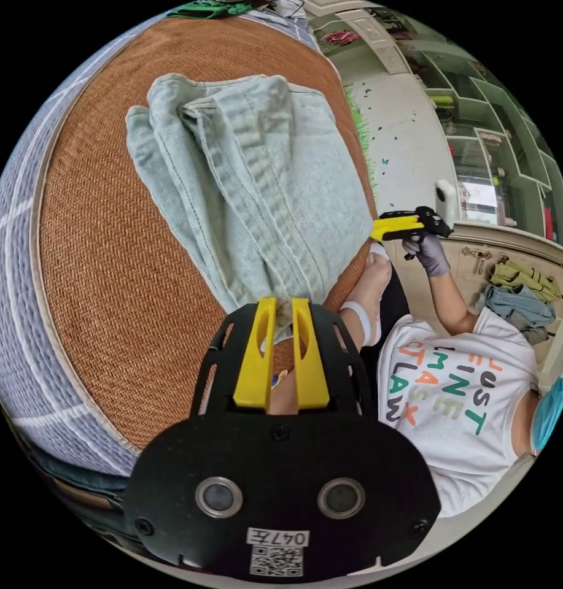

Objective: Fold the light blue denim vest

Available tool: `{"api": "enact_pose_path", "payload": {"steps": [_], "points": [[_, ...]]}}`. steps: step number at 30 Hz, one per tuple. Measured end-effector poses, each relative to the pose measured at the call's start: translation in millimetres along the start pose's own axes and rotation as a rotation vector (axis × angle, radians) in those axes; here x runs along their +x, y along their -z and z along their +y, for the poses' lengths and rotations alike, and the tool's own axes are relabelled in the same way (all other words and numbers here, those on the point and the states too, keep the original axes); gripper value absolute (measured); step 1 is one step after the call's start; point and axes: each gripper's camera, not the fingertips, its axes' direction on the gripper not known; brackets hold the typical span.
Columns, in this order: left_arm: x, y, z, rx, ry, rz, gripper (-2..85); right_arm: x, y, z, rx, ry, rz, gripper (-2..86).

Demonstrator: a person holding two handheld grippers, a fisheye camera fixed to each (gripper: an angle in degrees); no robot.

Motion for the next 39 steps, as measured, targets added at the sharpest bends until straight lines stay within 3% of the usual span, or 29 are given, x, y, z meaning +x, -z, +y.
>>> {"api": "enact_pose_path", "payload": {"steps": [5,8,14,18,21,24,27,31,35,39], "points": [[14,11,25,0.107,-0.109,-0.004,0.0,-36,62,-6,0.225,0.076,0.166,3.3],[17,15,33,0.166,-0.188,0.031,-0.5,-66,67,-48,0.268,0.222,0.151,2.5],[-31,7,62,0.152,0.017,-0.144,3.9,-160,-8,-163,0.167,0.532,0.242,0.9],[-90,45,119,0.376,0.150,-0.019,11.7,-161,-55,-223,0.146,0.469,0.348,-0.1],[-140,45,143,0.436,0.212,0.112,13.8,-137,-90,-241,0.060,0.383,0.422,-0.4],[-176,30,143,0.384,0.241,0.156,14.7,-141,-58,-214,0.152,0.369,0.338,0.7],[-191,29,139,0.348,0.242,0.128,14.7,-130,5,-145,0.377,0.300,0.263,1.8],[-213,31,140,0.315,0.277,0.071,13.5,-64,62,-29,0.569,0.032,0.221,3.9],[-245,47,161,0.342,0.282,0.112,11.5,-6,55,53,0.556,-0.170,0.135,7.6],[-273,65,180,0.354,0.267,0.116,9.8,16,27,73,0.499,-0.214,0.013,9.4]]}}
